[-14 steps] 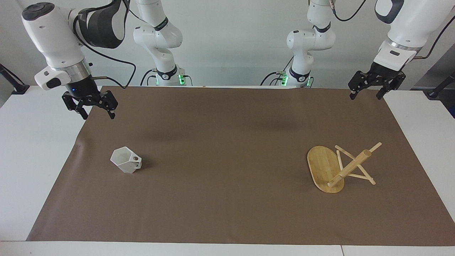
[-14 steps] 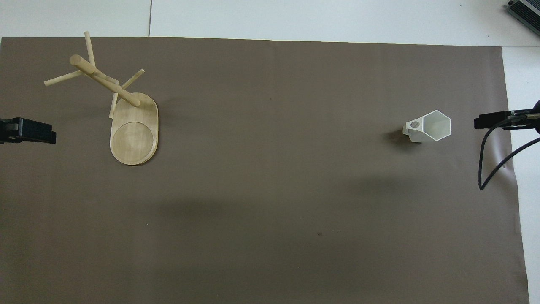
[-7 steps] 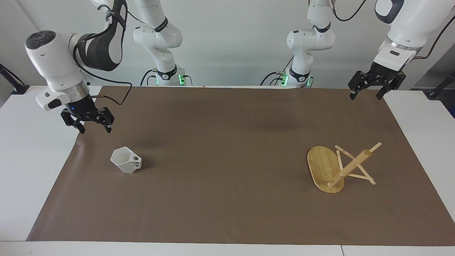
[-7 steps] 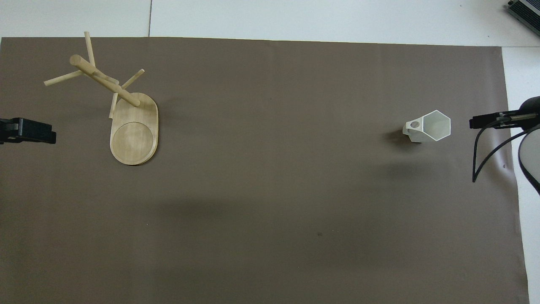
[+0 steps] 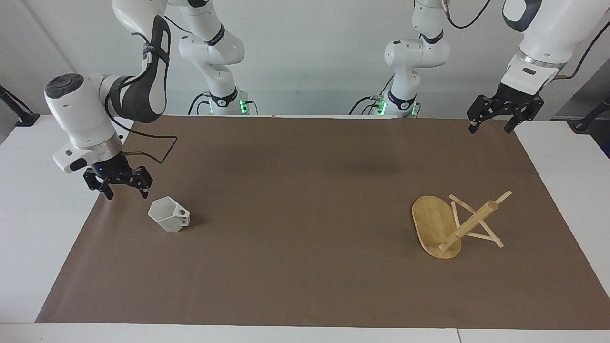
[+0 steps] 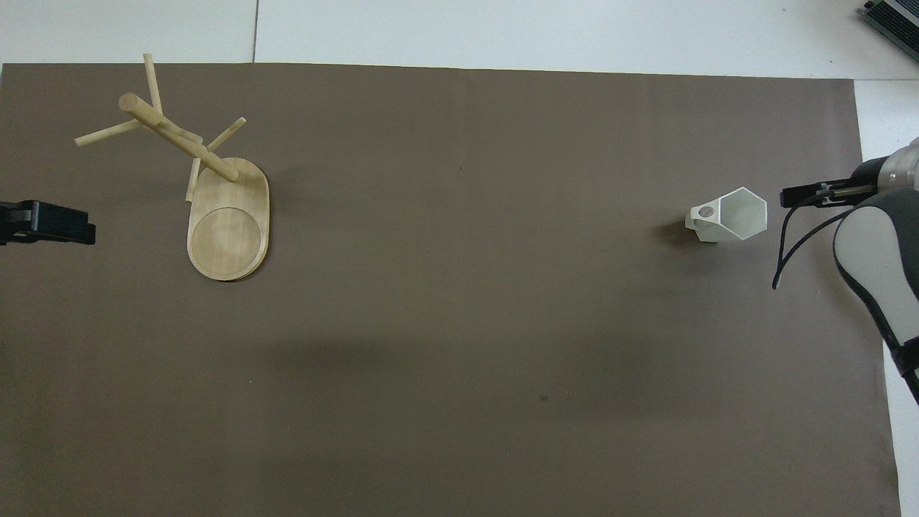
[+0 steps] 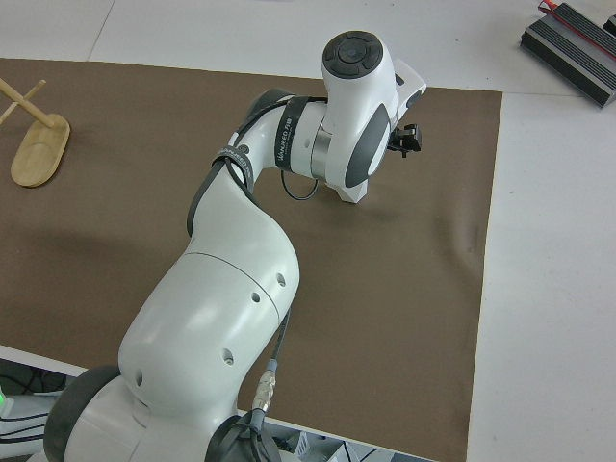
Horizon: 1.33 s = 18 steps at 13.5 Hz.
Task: Hang cup on rack
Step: 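Move the right gripper toward the white hexagonal cup, then close the right gripper on the white cup's rim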
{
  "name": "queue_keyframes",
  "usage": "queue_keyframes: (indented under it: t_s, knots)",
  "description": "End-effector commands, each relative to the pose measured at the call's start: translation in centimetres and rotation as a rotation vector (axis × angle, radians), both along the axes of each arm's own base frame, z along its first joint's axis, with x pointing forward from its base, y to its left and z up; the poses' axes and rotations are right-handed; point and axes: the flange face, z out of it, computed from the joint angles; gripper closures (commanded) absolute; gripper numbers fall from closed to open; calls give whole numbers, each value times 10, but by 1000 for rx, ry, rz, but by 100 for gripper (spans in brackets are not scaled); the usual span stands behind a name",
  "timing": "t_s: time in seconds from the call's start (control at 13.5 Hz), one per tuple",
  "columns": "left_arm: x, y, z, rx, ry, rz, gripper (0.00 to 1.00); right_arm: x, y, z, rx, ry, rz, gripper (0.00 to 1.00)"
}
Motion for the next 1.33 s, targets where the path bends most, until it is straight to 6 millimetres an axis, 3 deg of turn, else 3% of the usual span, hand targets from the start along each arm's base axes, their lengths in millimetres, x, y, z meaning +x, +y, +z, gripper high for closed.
queue_keyframes:
  t_s: [0.0, 0.3, 0.66, 0.81, 1.26]
  knots:
    - [-9, 2, 1, 3, 6, -5, 0, 5, 0, -13, -3, -22, -50, 0]
    - [-9, 2, 1, 3, 6, -7, 0, 13, 0, -36, -2, -33, -89, 0]
    - [-9, 2, 1, 3, 6, -5, 0, 6, 8, -66, 9, 2, -101, 0]
    - [-9, 2, 1, 3, 6, -5, 0, 5, 17, -68, 16, 10, -89, 0]
    - [-9, 2, 1, 3, 6, -7, 0, -3, 20, -80, 21, 36, -87, 0]
